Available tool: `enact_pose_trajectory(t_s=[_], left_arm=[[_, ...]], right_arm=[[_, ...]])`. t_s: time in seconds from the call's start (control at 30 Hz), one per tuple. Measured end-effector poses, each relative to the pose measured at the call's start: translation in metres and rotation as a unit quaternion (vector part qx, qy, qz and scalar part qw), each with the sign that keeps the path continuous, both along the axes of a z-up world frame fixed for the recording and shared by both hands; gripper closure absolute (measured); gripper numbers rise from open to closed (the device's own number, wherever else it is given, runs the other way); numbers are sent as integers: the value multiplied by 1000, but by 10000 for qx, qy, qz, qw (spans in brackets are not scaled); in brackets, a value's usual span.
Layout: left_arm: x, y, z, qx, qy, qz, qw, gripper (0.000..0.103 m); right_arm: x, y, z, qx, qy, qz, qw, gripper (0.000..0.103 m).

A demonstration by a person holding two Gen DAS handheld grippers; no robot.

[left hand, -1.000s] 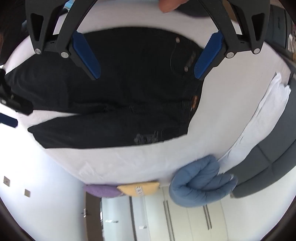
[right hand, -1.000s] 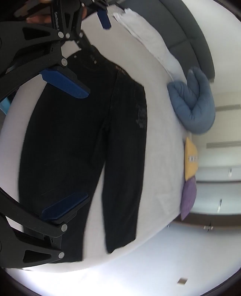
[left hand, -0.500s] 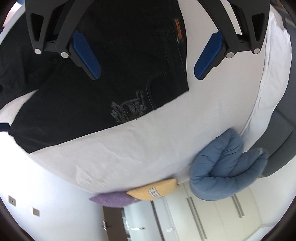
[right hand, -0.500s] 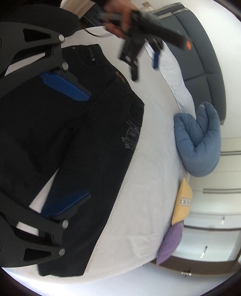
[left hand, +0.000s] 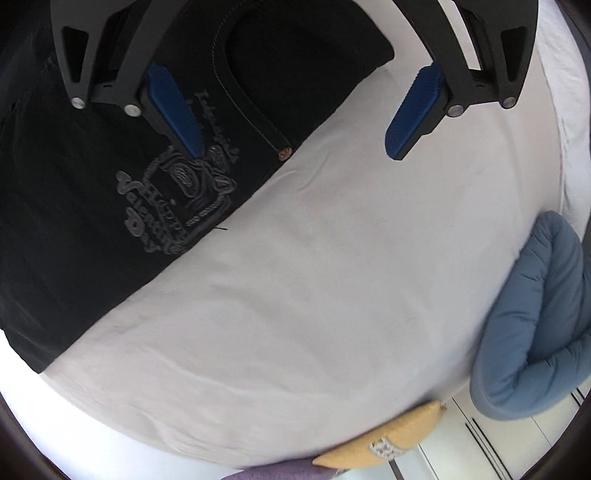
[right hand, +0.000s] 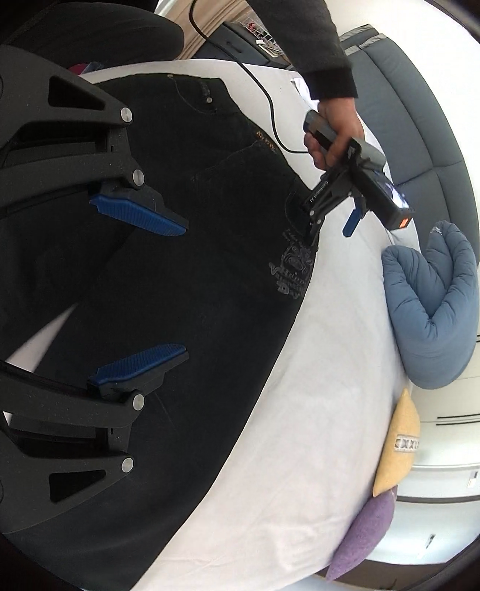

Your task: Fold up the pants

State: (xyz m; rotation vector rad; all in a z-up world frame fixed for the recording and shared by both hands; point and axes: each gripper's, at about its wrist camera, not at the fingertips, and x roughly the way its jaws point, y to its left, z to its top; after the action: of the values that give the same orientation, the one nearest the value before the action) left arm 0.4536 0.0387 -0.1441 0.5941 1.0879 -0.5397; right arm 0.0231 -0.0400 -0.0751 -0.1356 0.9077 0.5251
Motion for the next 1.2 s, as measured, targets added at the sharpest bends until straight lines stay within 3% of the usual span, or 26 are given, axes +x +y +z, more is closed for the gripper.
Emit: enact_pose_trajectory(t_s=[0.07,0.23,0.33,0.37,0.4,0.47,0.6,0.77,1.0,1.2], left_arm=[[7,2,-13,32,193,-38,9998,15],[21,10,-31,-151,651,150,9977,18],[12,6,-30,-303,770,49,9966,47],[6,3,-27,-307,755,-3,9967,65],[0,-2,-24,-197,651,-52,9977,76],[-21,-5,-18,-39,389,-138,9991,89],[-64,4,20,-366,-367,-178,9985,91],[-116,0,50,-445,-1043,-410,9927,91],[-171,11,55,-430,-1332,-590,9884,91],[-167,16,64,-455,-1412,-661,9867,91]], right_arm=[[6,0,-8,-29,78,103,9999,43],[10,13,-16,-36,243,241,9994,43],[20,19,-18,62,328,257,9991,43],[22,20,-17,68,371,271,9989,44],[25,23,-16,56,385,293,9988,47],[32,28,-15,11,390,341,9987,48],[52,41,-2,-178,281,438,9985,48],[68,53,13,-470,137,760,9959,50],[92,78,20,-1103,89,1151,9872,54],[105,104,13,-1444,216,1548,9771,54]])
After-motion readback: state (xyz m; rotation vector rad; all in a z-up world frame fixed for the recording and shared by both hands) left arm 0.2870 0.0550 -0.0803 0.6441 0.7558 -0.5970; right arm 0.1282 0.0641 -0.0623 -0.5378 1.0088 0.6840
